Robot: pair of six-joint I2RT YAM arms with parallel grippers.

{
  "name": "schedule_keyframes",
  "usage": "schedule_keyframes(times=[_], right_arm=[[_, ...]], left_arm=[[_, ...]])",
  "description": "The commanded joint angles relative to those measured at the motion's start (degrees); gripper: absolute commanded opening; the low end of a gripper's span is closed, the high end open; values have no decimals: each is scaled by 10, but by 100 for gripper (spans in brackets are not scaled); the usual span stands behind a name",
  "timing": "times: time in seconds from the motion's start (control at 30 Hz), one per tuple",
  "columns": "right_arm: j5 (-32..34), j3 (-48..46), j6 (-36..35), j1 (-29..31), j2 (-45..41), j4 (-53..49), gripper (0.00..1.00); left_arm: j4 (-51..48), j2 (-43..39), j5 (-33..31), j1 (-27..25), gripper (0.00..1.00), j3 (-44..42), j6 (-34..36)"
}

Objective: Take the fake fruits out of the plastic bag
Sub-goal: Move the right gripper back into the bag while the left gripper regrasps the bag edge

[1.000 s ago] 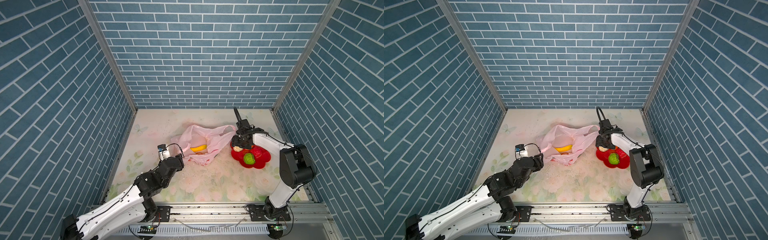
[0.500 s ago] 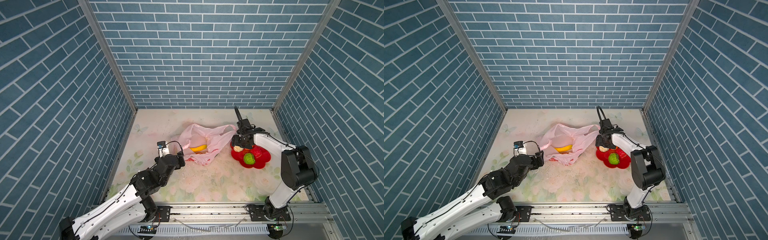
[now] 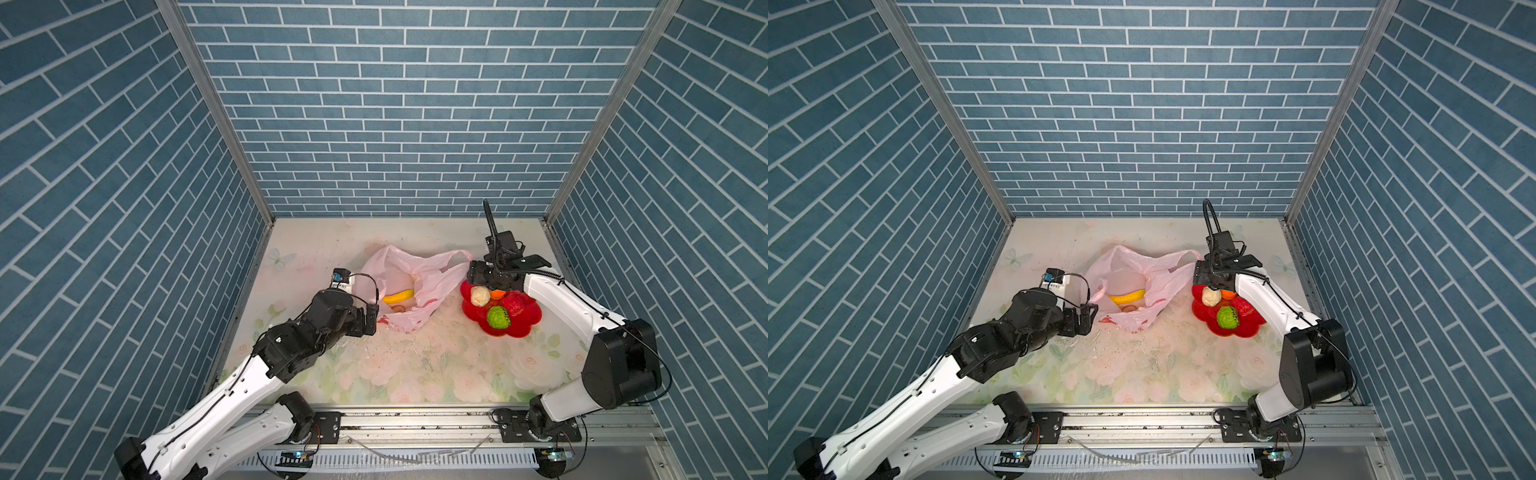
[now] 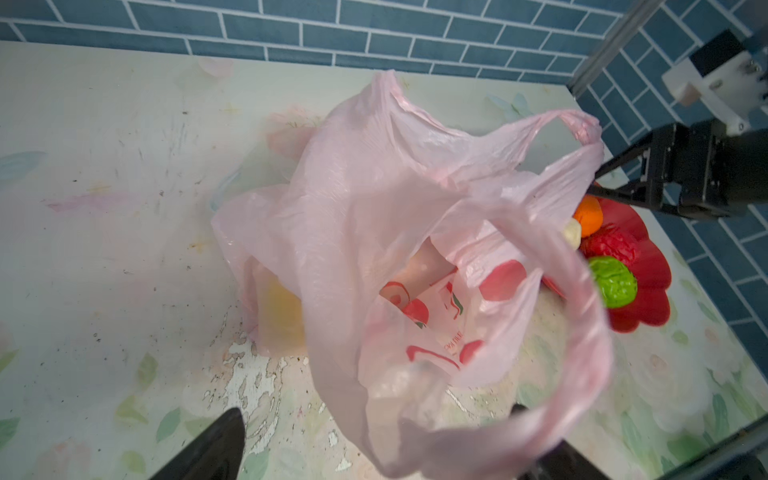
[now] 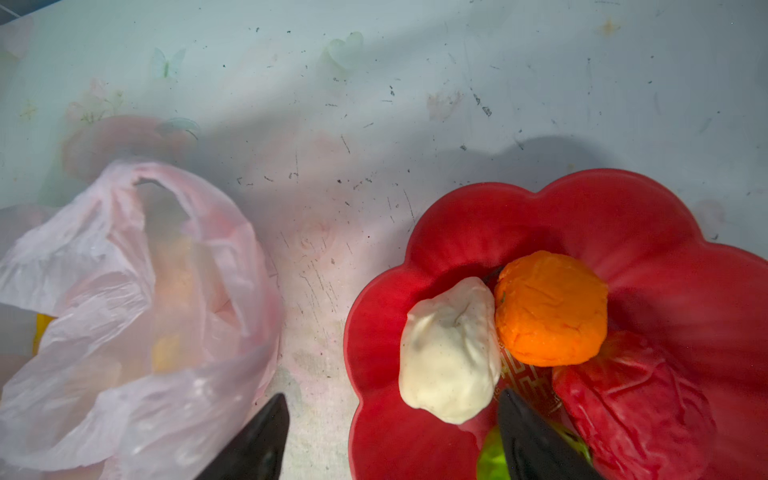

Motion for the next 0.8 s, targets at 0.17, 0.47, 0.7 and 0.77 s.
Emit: schedule_keyframes(times=[0.17, 0.47, 0.7, 0.77], right_arm=[[-3, -9, 5, 4, -49, -12, 79], [-12, -16, 6, 4, -94, -18, 78], [-2, -24, 9, 24, -153, -45, 77], [6, -28, 15, 34, -172, -51, 77]], left_arm=[[-84, 47, 65, 4, 99, 95, 59], [-195, 195, 87, 47, 98, 222, 133], [-219, 320, 74, 105, 84, 259, 193], [-210, 351, 71, 112, 78, 263, 205]])
